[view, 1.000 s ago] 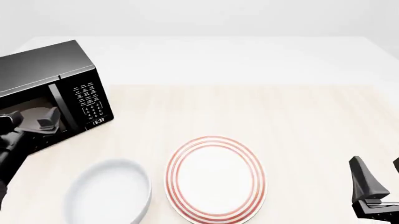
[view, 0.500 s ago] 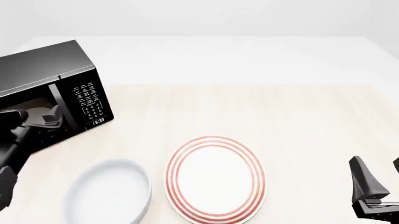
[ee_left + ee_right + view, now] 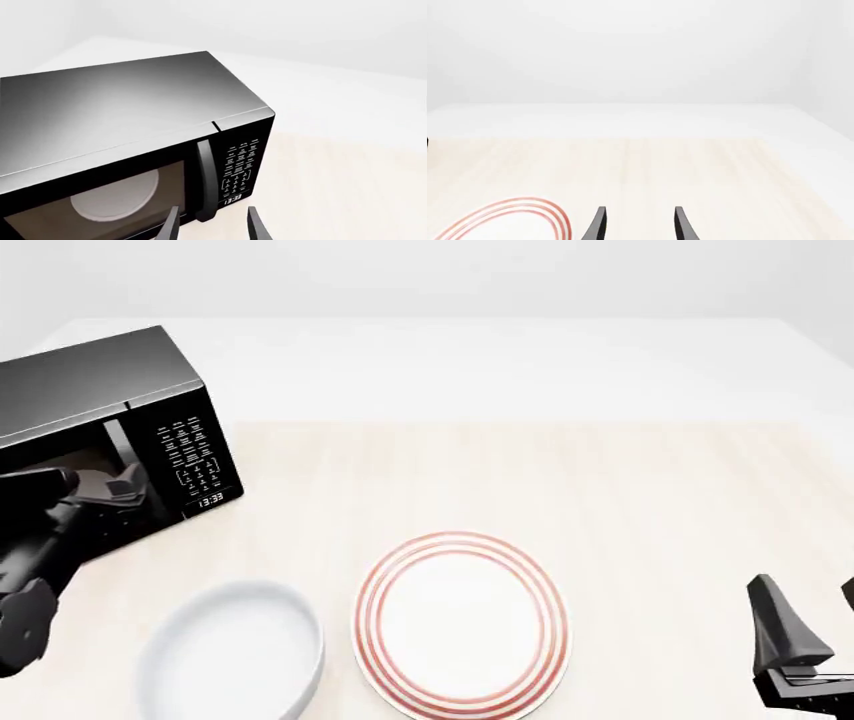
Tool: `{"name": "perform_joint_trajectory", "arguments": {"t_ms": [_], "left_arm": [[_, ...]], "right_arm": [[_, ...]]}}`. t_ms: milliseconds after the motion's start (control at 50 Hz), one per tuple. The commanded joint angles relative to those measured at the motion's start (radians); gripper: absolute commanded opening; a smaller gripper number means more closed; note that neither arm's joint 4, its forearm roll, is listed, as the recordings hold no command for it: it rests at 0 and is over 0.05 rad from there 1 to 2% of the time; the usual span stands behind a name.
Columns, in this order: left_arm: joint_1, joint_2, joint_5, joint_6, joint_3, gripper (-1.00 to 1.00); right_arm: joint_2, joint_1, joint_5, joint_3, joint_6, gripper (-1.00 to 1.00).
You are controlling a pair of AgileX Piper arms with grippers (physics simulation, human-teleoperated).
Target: Open the microwave.
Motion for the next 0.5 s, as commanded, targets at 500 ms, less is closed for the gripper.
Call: {"name": "perform_joint_trajectory", "arguments": {"t_ms": [500], "left_arm": [[0.0, 0.207, -0.071, -0.031, -0.09, 1.0]], "right_arm": [[0.0, 0.0, 0.0, 0.0, 0.0, 1.0]]}}
